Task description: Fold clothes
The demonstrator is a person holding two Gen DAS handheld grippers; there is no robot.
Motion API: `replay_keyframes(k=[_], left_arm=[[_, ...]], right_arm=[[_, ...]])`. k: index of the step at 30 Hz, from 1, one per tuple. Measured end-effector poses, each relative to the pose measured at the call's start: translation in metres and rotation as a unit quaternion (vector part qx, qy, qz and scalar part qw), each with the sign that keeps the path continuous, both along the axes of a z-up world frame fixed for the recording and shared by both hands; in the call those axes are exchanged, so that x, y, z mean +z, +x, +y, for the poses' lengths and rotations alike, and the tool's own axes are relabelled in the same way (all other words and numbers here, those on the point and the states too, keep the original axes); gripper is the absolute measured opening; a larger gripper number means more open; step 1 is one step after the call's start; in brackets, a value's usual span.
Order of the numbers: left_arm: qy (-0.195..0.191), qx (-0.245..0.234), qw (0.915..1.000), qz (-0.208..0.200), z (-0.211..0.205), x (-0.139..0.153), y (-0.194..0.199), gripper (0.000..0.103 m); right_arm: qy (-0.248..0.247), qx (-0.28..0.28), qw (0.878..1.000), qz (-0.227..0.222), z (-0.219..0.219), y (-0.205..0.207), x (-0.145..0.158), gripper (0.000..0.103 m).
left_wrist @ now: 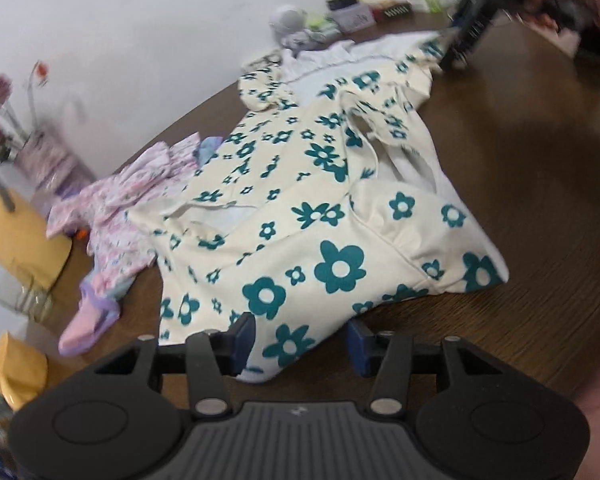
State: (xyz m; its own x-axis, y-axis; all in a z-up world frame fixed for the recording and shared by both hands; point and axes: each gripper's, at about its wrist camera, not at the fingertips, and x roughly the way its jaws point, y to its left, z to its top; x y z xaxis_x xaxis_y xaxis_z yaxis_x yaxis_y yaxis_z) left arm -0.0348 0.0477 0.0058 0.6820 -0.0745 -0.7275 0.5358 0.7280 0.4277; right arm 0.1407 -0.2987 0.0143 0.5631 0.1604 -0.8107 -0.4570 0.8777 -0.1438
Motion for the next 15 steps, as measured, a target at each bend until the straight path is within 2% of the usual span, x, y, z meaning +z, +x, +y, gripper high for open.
replay_keyframes(k=[1,2,7,11,13,15], left_arm=[[0.005,-0.004,1.0000,-0.002,-0.001,-0.001,0.001,0.020],[0.004,-0.004,1.0000,-0.003,0.001,0.000,0.003,0.002],[0.001,-0.002,0.9999,-0.011,0.010,0.007,0.009,0.001],[0.022,0.022,0.9992,-0.026,0.034,0.022,-0.001,0.000],[0.021,0.034,0.9989,-0.022,0.045,0.025,-0.007,0.000],[0.007,0.019,0.9998,-0.008,0.045,0.024,-0.015,0.001]], right_arm=[[0.003,-0.002,1.000,0.000,-0.001,0.001,0.000,0.009],[0.006,-0.004,1.000,0.000,-0.001,0.001,0.000,0.009],[0.006,-0.025,1.000,-0.013,-0.009,0.000,0.008,0.005],[-0.002,-0.020,1.000,-0.013,-0.012,-0.018,0.020,0.005],[-0.001,-0.018,1.000,-0.012,-0.013,-0.025,0.023,0.005],[0.002,-0.016,1.000,-0.009,-0.013,-0.032,0.025,0.006]])
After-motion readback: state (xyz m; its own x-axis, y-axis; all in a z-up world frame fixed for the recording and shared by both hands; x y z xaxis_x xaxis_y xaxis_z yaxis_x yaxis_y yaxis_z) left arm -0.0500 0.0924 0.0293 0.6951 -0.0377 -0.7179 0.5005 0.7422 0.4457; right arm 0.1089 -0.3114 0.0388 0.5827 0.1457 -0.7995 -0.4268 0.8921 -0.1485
